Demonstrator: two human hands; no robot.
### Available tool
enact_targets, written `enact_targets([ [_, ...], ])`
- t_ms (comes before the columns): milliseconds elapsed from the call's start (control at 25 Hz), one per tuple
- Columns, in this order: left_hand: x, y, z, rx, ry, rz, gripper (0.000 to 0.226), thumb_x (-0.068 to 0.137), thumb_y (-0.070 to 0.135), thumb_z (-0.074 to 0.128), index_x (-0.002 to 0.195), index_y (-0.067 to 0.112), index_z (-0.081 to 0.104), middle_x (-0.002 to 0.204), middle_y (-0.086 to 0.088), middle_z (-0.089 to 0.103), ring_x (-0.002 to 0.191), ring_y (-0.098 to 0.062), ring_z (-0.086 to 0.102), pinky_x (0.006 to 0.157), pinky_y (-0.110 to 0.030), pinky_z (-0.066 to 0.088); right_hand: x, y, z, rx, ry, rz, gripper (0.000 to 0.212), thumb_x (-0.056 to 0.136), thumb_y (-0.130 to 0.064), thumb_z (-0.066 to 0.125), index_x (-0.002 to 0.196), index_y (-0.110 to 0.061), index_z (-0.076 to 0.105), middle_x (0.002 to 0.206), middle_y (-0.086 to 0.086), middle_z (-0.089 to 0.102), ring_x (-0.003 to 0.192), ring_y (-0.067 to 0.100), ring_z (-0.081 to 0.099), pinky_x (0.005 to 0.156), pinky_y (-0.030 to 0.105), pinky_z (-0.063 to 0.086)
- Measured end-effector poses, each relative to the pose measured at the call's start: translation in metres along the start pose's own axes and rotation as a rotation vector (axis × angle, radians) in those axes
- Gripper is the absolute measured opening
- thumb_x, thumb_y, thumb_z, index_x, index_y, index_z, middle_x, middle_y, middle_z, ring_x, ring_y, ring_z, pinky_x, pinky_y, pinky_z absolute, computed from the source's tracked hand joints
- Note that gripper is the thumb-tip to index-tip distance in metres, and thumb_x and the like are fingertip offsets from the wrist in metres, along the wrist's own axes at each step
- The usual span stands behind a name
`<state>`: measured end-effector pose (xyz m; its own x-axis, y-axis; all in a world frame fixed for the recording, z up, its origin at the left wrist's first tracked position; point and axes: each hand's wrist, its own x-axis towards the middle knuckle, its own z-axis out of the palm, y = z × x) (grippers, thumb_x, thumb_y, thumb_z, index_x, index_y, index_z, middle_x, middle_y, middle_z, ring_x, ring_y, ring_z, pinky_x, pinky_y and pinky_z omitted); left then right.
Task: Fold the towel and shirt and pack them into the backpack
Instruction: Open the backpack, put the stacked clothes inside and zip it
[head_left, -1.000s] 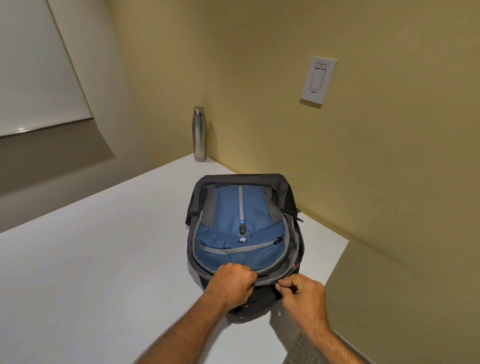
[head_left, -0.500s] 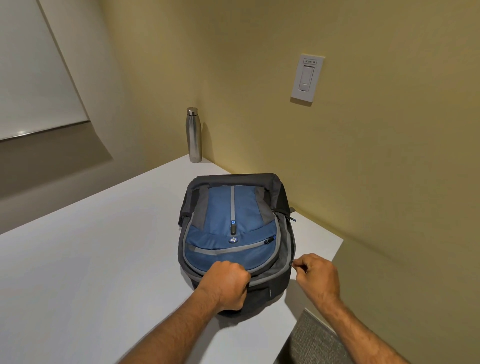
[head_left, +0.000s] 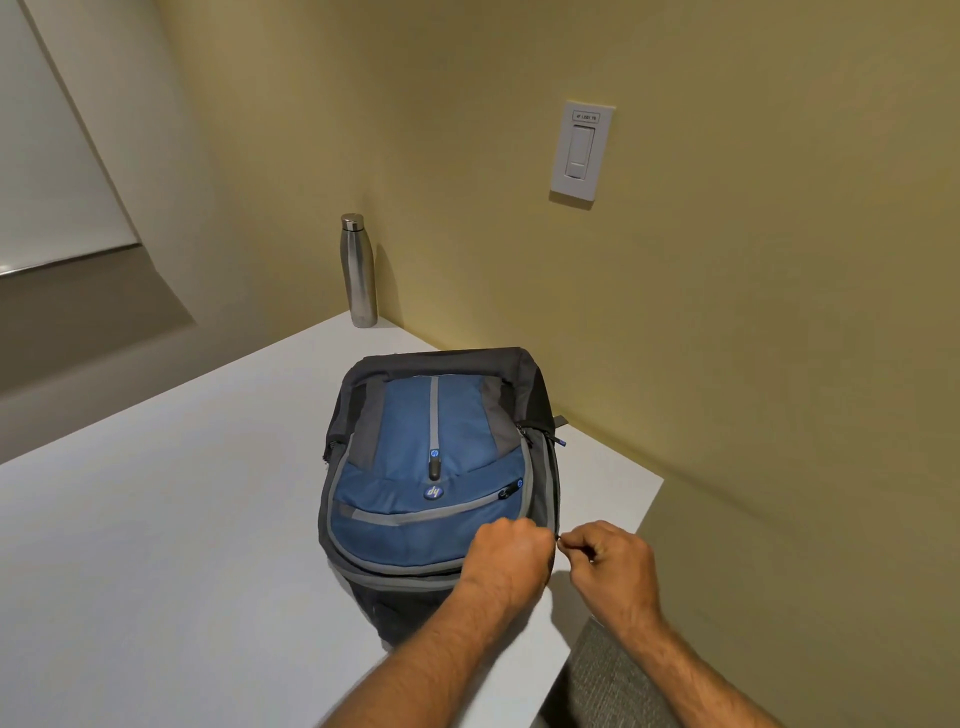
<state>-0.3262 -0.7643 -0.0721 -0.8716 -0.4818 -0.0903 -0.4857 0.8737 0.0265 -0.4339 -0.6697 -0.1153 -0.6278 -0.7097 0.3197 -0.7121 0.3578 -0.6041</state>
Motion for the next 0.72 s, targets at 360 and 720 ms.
enact_targets([
  [360, 0.007, -0.013, 0.007, -0.155, -0.027, -0.061, 0.015, 0.087, 0.02, 0.055, 0.091, 0.008, 0.064, 0.096, -0.016, 0.067, 0.091, -0.036, 0.061, 0.07, -0.038, 0.041, 0.056, 0.017, 0.012, -0.195, 0.013, -0.13, 0.025, 0.058, 0.0, 0.086, 0.07, -0.02, 0.078, 0.068, -0.008, 0.072, 0.061, 0.011, 0.067, 0.058, 0.024, 0.057],
  [720, 0.012, -0.022, 0.021, -0.291, 0.007, -0.051, 0.015, 0.082, 0.022, 0.055, 0.085, 0.014, 0.067, 0.086, -0.011, 0.07, 0.084, -0.032, 0.064, 0.078, -0.042, 0.056, 0.128, 0.025, 0.033, -0.399, -0.078, -0.049, 0.007, 0.077, -0.012, 0.074, 0.08, -0.016, 0.078, 0.076, 0.005, 0.073, 0.069, 0.029, 0.067, 0.057, 0.032, 0.053],
])
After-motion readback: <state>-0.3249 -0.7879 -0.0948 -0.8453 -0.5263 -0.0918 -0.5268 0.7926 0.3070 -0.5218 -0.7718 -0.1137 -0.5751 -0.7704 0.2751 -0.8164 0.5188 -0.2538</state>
